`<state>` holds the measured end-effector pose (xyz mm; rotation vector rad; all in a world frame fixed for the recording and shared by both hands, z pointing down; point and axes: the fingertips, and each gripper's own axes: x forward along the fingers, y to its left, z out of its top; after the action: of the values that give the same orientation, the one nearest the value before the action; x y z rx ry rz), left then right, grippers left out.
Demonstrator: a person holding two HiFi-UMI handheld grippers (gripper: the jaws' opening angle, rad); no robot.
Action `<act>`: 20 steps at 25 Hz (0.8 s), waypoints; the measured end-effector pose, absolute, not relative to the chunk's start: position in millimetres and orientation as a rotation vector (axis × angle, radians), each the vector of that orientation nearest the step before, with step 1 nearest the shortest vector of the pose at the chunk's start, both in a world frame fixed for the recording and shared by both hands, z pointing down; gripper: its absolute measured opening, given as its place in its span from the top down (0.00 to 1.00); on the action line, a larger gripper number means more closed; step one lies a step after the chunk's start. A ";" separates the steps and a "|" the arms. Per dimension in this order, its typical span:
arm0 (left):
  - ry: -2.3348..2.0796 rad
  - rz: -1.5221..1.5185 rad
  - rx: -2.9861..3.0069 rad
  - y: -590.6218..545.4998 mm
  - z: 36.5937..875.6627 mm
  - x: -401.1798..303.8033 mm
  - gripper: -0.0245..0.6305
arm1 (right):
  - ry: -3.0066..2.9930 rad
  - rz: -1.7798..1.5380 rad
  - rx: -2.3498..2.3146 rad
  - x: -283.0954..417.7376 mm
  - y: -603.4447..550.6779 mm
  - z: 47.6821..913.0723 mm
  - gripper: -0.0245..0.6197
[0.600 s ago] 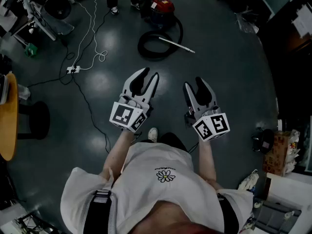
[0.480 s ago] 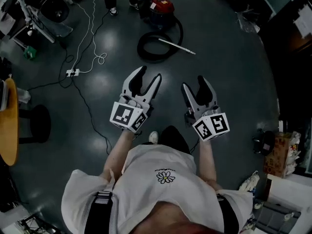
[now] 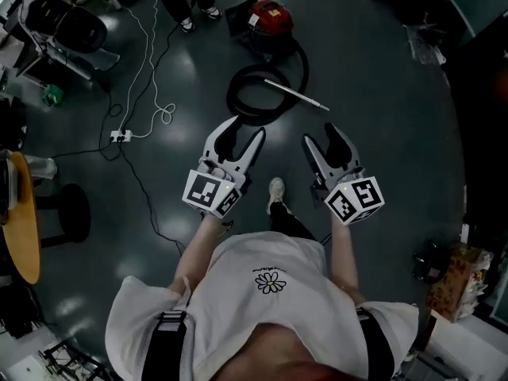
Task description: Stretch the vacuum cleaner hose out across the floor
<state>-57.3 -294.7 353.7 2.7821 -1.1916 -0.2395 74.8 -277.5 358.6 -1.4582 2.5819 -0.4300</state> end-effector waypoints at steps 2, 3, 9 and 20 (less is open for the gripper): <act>-1.226 -0.249 2.790 -338.1 348.0 -48.1 0.65 | 2.602 -0.442 -1.433 87.6 -323.0 357.7 0.54; -1.245 -0.254 2.786 -358.6 346.9 -45.4 0.65 | 2.615 -0.450 -1.422 91.6 -343.7 358.5 0.54; -1.307 -0.253 2.755 -462.5 344.8 -34.4 0.65 | 2.693 -0.488 -1.378 93.9 -443.4 367.2 0.54; -1.190 -0.232 2.795 -663.8 359.8 -27.0 0.65 | 2.653 -0.508 -1.494 87.9 -635.7 367.1 0.54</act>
<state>-27.0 -663.8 359.8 2.7952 -1.1903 -0.2317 87.9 -635.7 367.1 -1.4939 2.6527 -0.5078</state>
